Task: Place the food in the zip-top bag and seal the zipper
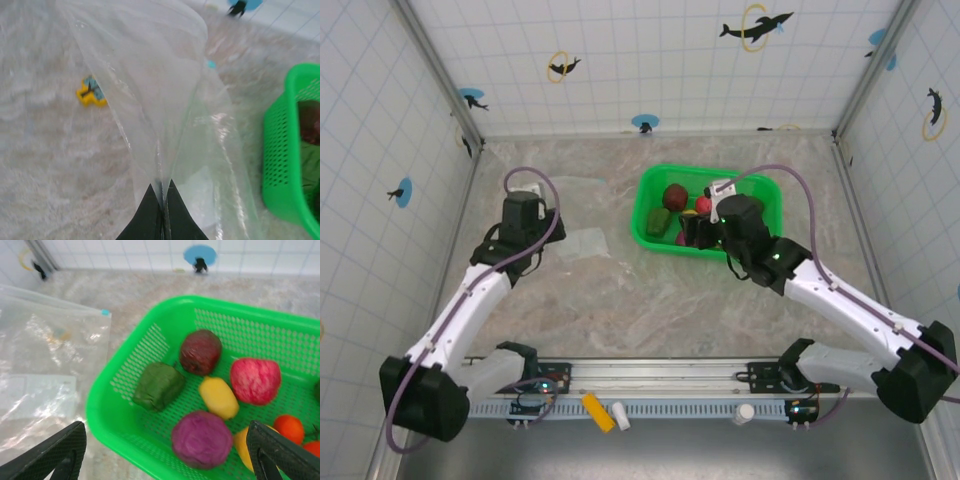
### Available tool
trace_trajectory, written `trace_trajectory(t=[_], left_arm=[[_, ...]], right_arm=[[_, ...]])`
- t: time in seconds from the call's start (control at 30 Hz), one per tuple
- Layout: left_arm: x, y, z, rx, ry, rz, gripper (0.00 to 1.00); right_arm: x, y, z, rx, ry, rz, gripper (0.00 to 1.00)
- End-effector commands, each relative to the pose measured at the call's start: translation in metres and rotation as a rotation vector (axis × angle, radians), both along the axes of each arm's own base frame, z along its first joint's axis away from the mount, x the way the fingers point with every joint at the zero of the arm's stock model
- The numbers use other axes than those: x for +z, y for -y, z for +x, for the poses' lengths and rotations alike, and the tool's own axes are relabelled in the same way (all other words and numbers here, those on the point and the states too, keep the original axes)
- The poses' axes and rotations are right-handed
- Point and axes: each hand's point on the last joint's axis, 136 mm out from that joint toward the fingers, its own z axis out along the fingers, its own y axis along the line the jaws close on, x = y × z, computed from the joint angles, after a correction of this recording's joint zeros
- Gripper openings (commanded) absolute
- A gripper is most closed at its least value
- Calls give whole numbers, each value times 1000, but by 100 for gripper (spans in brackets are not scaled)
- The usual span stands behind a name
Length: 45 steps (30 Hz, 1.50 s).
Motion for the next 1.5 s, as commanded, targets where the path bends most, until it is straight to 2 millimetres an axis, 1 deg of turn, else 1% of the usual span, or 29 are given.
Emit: trace_trajectory(t=[0.0, 0.07, 0.17, 0.2, 0.27, 0.37, 0.4, 0.47, 0.53, 0.6, 0.67, 0.77, 0.9, 0.93, 0.97, 1.0, 1.07, 1.13, 1.2, 1.27, 1.33, 1.4, 1.47], left_arm=[[41, 2, 5, -86, 141, 99, 0], [49, 12, 2, -161, 165, 101, 0], [54, 22, -1, -233, 209, 126, 0], [54, 29, -3, -276, 226, 135, 0], [45, 47, -12, -364, 262, 212, 0], [34, 81, -35, -502, 360, 347, 0], [32, 85, -40, -517, 387, 373, 0], [27, 96, -51, -563, 420, 381, 0], [19, 103, -61, -600, 439, 385, 0], [11, 106, -68, -624, 462, 413, 0], [7, 111, -76, -656, 496, 432, 0], [4, 115, -82, -683, 532, 457, 0], [7, 112, -81, -669, 558, 499, 0], [10, 109, -80, -654, 569, 512, 0], [15, 105, -77, -624, 579, 526, 0], [22, 98, -73, -579, 588, 545, 0], [42, 76, -65, -437, 618, 581, 0], [72, 46, -61, -247, 671, 617, 0], [102, 27, -62, -124, 737, 635, 0], [123, 24, -62, -104, 781, 683, 0], [137, 33, -59, -153, 801, 757, 0], [144, 41, -54, -186, 805, 806, 0], [145, 54, -56, -264, 833, 814, 0]], right_arm=[[42, -15, -6, 103, 89, 87, 86], [48, -24, -10, 156, 60, 120, 86], [49, -29, -2, 120, -52, 238, 82], [50, -33, 0, 112, -83, 279, 81], [52, -44, 0, 109, -151, 372, 80], [48, -58, 3, 82, -277, 504, 77], [44, -61, 5, 57, -308, 551, 77], [34, -65, 7, -9, -411, 693, 73], [23, -71, 10, -52, -519, 793, 68], [20, -79, 16, -61, -568, 840, 65], [19, -86, 21, -63, -594, 872, 64], [9, -100, 28, -68, -648, 870, 64], [-8, -122, 36, -79, -700, 823, 65], [-13, -130, 37, -72, -720, 812, 65], [-13, -136, 39, -59, -731, 810, 66], [-19, -141, 39, -61, -748, 789, 66], [-19, -149, 43, -55, -738, 745, 67], [-13, -146, 48, -54, -690, 694, 67], [-9, -133, 52, -78, -639, 686, 68], [-2, -119, 56, -89, -594, 711, 68], [3, -102, 58, -109, -563, 709, 68], [9, -87, 60, -122, -529, 696, 68], [14, -70, 59, -133, -497, 690, 68]])
